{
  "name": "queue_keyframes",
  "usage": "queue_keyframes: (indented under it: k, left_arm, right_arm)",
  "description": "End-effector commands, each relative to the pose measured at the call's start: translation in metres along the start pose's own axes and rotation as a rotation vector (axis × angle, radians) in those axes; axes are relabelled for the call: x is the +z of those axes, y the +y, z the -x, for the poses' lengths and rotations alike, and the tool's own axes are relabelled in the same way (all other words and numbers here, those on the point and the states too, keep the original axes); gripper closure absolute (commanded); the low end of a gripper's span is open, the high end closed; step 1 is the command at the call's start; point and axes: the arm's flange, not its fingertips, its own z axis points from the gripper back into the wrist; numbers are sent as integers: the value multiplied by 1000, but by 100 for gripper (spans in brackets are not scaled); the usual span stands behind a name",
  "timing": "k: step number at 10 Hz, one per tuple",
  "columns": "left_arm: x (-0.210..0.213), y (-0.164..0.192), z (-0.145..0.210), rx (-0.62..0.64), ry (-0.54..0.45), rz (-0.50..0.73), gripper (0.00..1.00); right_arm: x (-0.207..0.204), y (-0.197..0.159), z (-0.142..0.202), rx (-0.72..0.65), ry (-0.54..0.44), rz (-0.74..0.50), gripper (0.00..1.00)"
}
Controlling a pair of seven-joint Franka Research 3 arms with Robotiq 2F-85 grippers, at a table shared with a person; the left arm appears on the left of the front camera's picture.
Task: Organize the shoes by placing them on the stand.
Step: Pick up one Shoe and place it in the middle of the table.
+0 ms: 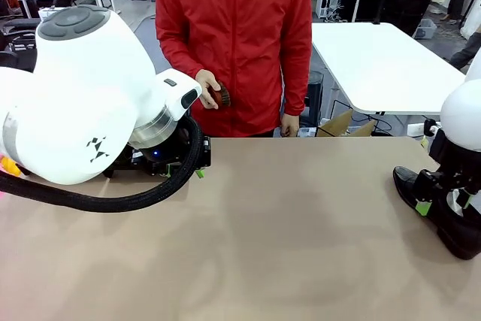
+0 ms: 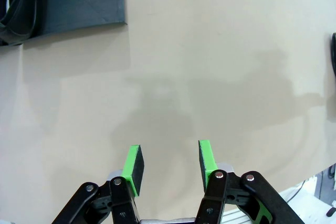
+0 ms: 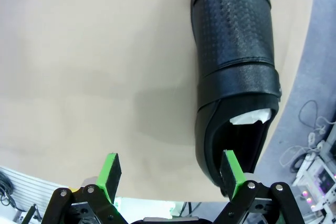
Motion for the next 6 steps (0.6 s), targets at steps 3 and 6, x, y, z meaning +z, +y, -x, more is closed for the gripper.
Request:
queue_keyframes:
  k: [3,6]
  left_arm:
    - [1,0,-1,-3,-15,-8,43]
    - [1,0,-1,-3,-15,-8,43]
  right_arm:
    - [-14,-21,-10,-8,-7,7,0]
    - [-25,-28,-16,-31,-16,-13,0]
